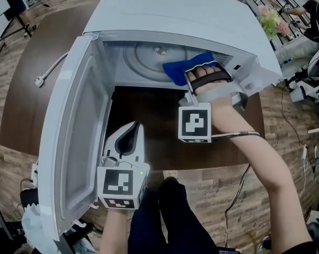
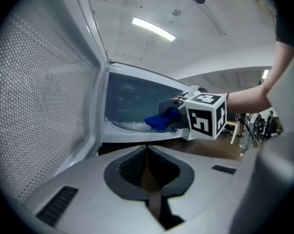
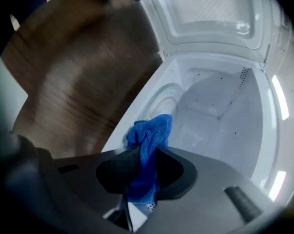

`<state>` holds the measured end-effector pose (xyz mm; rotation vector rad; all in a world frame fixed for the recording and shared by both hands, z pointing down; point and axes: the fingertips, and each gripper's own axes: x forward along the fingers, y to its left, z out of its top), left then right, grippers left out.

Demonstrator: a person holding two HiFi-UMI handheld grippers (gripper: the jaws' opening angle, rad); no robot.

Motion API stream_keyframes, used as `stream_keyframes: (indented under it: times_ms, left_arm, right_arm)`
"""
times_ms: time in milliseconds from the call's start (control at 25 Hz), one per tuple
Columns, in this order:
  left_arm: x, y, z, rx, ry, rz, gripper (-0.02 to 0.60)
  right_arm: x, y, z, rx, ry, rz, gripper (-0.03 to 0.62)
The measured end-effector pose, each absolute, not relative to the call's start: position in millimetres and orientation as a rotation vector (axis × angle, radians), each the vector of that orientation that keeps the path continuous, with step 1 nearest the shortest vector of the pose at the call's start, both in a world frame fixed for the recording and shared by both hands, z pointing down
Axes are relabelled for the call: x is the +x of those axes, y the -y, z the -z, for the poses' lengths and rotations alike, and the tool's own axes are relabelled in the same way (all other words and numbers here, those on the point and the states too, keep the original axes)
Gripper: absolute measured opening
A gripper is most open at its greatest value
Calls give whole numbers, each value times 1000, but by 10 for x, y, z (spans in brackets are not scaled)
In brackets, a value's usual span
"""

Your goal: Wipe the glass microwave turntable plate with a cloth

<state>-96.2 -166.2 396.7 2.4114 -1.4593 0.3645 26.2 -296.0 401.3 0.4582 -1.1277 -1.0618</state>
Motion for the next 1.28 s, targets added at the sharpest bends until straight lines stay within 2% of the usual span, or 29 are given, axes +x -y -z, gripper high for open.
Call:
stream_keyframes:
  times_ms: [160,440,800,1280]
  left_arm:
    - [-997,1584,-3843,2389,1457,-361,10]
    - [-927,1482,-3611,2366,1445,-372,10]
    - [-715,1474,-3191,2384,1426,-367,10]
    - [-400,1423,-2720,2486,1438,-297,11]
  right_arm:
    - [59,2587,-3936,485,1336,954,75]
    - [351,2031,-4011,496,1575,537,75]
    - [743,1528,-3611,787,2010,-57,76]
    - [1413,1383,-2677,1435,2490,-315,77]
